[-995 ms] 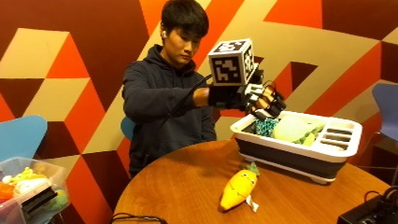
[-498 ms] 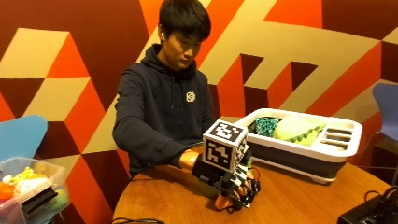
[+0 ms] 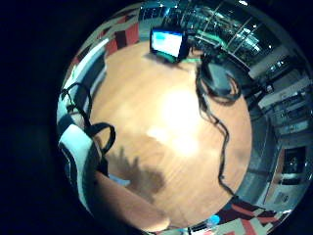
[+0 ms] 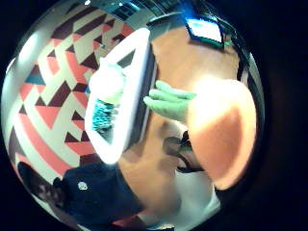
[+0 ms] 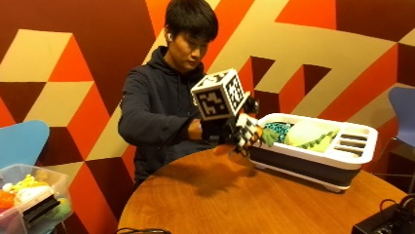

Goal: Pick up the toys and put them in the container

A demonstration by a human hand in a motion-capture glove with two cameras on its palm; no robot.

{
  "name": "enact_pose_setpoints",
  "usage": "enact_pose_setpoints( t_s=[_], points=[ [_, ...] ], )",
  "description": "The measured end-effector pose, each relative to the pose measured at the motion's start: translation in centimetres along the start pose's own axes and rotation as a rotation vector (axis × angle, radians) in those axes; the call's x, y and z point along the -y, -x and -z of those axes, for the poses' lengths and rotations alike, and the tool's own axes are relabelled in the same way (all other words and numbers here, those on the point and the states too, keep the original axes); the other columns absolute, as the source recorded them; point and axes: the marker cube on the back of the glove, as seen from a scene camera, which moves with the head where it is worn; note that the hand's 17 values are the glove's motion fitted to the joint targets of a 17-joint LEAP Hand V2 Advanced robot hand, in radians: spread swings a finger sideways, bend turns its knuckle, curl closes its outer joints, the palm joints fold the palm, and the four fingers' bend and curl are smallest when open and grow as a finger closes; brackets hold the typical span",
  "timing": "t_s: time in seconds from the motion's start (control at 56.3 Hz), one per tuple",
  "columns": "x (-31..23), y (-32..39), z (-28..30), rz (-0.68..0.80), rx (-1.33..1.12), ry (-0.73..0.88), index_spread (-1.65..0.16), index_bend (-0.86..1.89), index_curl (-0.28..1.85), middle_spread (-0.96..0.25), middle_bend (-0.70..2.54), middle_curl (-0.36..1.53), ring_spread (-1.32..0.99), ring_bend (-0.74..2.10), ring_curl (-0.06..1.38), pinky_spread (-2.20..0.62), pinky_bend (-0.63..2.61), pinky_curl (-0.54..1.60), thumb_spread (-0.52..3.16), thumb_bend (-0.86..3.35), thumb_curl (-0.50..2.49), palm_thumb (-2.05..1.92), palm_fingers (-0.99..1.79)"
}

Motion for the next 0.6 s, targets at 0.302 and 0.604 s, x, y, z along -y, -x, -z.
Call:
enact_pose_setpoints(
  t_s=[0.302, 0.604],
  points=[
    [2.7, 12.6, 8.1, 0.196, 0.151, -0.143, -0.28, 0.82, 0.98, -0.19, 1.27, 0.94, -0.35, 1.46, 0.74, -0.43, 1.19, 0.64, 0.7, 0.07, 0.87, 0.58, 1.1],
    [4.2, 20.3, 4.2, 0.252, 0.123, -0.111, -0.3, 0.74, 1.09, -0.19, 1.28, 0.94, -0.34, 1.47, 0.73, -0.44, 1.24, 0.69, 0.68, 0.02, 0.97, 0.55, 1.04]
  ],
)
